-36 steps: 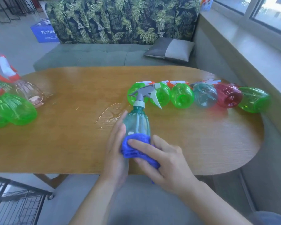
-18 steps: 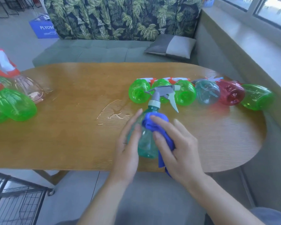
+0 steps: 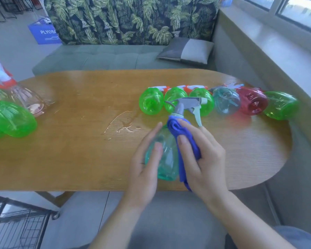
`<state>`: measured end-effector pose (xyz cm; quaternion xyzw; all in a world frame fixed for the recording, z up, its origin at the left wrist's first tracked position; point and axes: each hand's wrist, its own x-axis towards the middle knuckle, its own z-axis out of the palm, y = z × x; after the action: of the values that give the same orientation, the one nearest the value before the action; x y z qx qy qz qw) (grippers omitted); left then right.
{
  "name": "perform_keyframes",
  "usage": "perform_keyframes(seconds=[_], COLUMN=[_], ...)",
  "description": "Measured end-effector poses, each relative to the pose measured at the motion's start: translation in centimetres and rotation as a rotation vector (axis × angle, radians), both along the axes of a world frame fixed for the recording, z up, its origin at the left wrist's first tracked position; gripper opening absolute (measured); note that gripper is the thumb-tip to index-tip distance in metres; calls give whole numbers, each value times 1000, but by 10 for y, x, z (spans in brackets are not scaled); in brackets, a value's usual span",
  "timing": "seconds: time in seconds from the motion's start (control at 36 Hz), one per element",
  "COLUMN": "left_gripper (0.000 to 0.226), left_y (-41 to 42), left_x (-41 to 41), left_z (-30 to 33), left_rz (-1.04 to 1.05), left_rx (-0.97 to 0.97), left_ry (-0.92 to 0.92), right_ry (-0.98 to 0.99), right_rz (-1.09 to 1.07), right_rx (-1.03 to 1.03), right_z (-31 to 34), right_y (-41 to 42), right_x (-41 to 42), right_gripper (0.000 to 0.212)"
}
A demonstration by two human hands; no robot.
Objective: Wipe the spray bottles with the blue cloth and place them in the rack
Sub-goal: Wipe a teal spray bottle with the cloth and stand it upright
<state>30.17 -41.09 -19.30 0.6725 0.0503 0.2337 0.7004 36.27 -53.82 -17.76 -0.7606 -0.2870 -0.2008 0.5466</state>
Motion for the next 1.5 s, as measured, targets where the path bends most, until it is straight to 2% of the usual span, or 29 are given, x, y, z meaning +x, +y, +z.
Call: perform_keyframes(seconds=[0.11,0.22,0.31,0.44,0.5,0.61,0.67,0.78,0.92,1.08,1.33,1.5], left_gripper=[44,49,42,42,46,76,83,84,76,63,52,48], left_y=[3,15,21,21,18,15,14,10,10,18,9,4], left_x=[3,1,-1,-2,-2,-2,-2,-1,-1,3,3,3], left_z=[-6,-8,-6,0,3,5,5,4,2,-5,-8,-4], left_rz=[49,96,98,83,94,58,15,-28,1,44,-36,-66], left_rx=[-87,-129,-142,-221,-248,-250,-260,-245,-186,-53,-102,-79], left_ry=[35,84,70,75,67,42,34,27,23,15,72,76], right_ry=[21,-112,-204,-220,-77,441,610,741,783,733,438,254], right_rz=[31,134,190,228,177,96,103,215,215,215,72,45], right_rx=[-107,-195,-246,-193,-65,249,321,413,442,441,338,54], right_z=[-4,-11,-14,-13,-10,-11,-12,-14,-15,-15,6,-1], right_y=[3,6,8,5,2,1,3,12,12,12,2,-1], right_x=[-9,-22,-25,-22,-21,-14,-12,-17,-20,-20,-1,9], right_gripper=[32,29,29,28,26,23,23,24,21,22,24,29])
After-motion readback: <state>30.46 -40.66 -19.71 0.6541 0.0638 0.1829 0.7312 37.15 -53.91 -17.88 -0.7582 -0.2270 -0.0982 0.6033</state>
